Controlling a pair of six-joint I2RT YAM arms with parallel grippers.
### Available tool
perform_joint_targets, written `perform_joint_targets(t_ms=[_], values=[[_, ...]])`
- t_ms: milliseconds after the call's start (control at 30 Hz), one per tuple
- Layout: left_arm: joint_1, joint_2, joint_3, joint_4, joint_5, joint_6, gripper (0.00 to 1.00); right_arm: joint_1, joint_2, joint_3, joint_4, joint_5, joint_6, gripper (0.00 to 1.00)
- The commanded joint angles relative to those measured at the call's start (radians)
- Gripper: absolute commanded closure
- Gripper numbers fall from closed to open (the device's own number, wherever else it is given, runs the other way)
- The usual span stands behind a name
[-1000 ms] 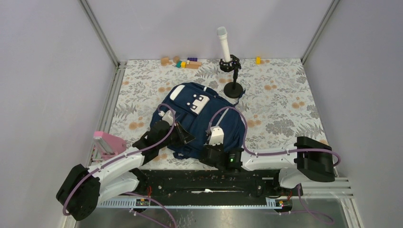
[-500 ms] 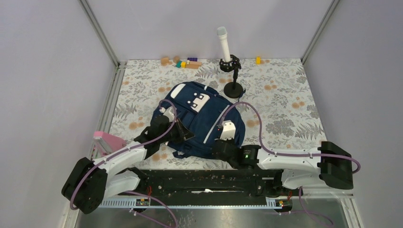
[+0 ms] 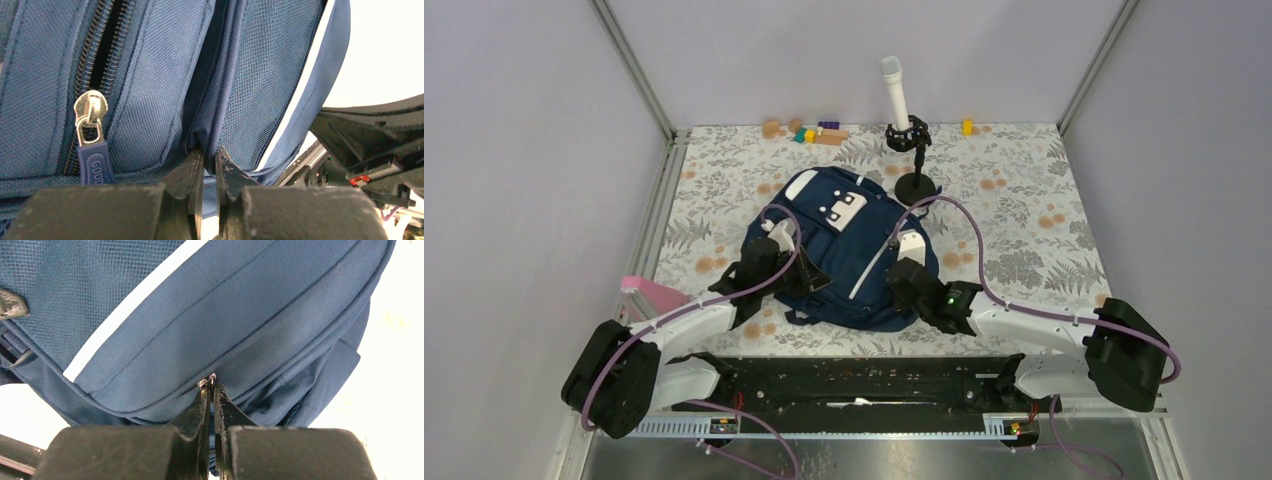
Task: Pack the student bag
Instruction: Zip the student bag at the center of the board.
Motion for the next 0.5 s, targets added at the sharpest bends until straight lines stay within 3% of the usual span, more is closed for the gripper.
perform_joint_targets(t_ms=[0, 133, 167, 200, 233, 300, 367, 467], values=[[0.026, -0.013, 0.021, 0.021, -0.056, 0.166, 1.0, -0.076, 0.036, 0.025, 0.055, -0.042, -0.146, 1.0], [0.018, -0.031, 0.097, -0.06, 0.073, 0.292, 1.0, -0.082, 0.03, 0.032, 0.111, -0.182, -0.205, 1.0], [0.01, -0.045, 0.111, -0.073, 0.084, 0.312, 0.92, -0.082, 0.027, 0.033, 0.114, -0.198, -0.205, 1.0], [-0.002, -0.067, 0.121, -0.087, 0.072, 0.326, 0.75, -0.082, 0.025, 0.032, 0.114, -0.208, -0.202, 1.0], [-0.017, -0.093, 0.129, -0.102, 0.037, 0.34, 0.48, -0.082, 0.023, 0.029, 0.113, -0.216, -0.2, 1.0], [-0.053, -0.148, 0.145, -0.127, -0.041, 0.377, 0.2, -0.087, 0.018, 0.021, 0.114, -0.246, -0.184, 1.0], [-0.107, -0.196, 0.157, -0.145, -0.142, 0.426, 0.03, -0.098, 0.01, 0.013, 0.119, -0.29, -0.163, 1.0], [-0.208, -0.234, 0.162, -0.116, -0.258, 0.524, 0.01, -0.107, -0.009, 0.001, 0.12, -0.311, -0.138, 1.0]])
